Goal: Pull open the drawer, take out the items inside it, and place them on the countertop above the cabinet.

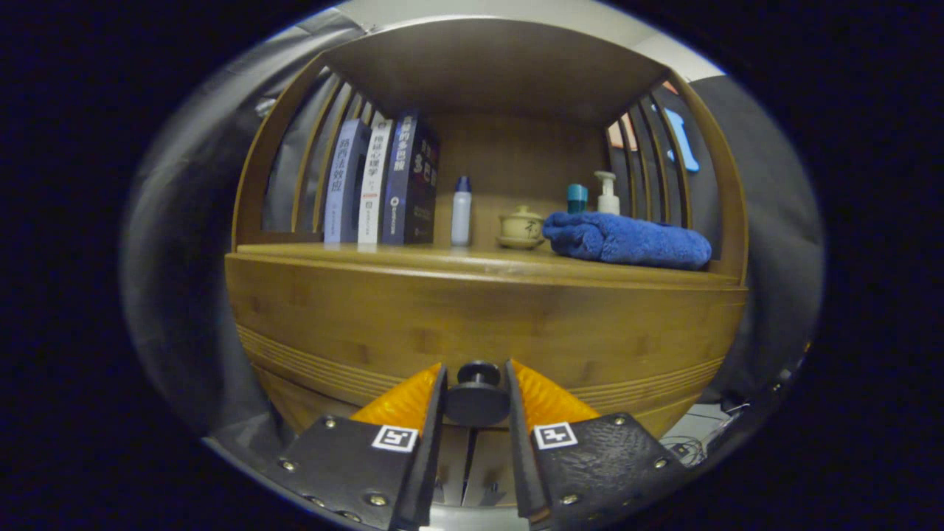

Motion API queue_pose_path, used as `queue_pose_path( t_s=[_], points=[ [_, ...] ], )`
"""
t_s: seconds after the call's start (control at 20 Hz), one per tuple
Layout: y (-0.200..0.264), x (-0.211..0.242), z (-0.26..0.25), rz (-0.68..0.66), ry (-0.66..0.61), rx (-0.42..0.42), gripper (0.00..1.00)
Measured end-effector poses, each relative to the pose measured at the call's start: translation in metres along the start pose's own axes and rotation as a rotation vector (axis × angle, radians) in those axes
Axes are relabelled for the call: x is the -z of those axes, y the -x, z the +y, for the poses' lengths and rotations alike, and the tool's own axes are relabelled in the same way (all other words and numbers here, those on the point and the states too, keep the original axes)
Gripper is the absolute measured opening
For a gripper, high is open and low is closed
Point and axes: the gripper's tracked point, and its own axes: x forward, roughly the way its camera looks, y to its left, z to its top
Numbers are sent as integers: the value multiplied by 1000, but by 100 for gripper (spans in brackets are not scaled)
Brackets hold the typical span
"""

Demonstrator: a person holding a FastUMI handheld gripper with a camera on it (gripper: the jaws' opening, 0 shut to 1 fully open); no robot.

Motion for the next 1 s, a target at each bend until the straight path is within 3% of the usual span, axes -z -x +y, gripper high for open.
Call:
queue_pose_path(
  t_s=[0.25,0.45,1.0],
  points=[
    [3,7,0,17,-39,-4,39],
    [5,7,-3,40,-19,12,27],
    [60,15,-1,105,-3,18,26]
  ],
)
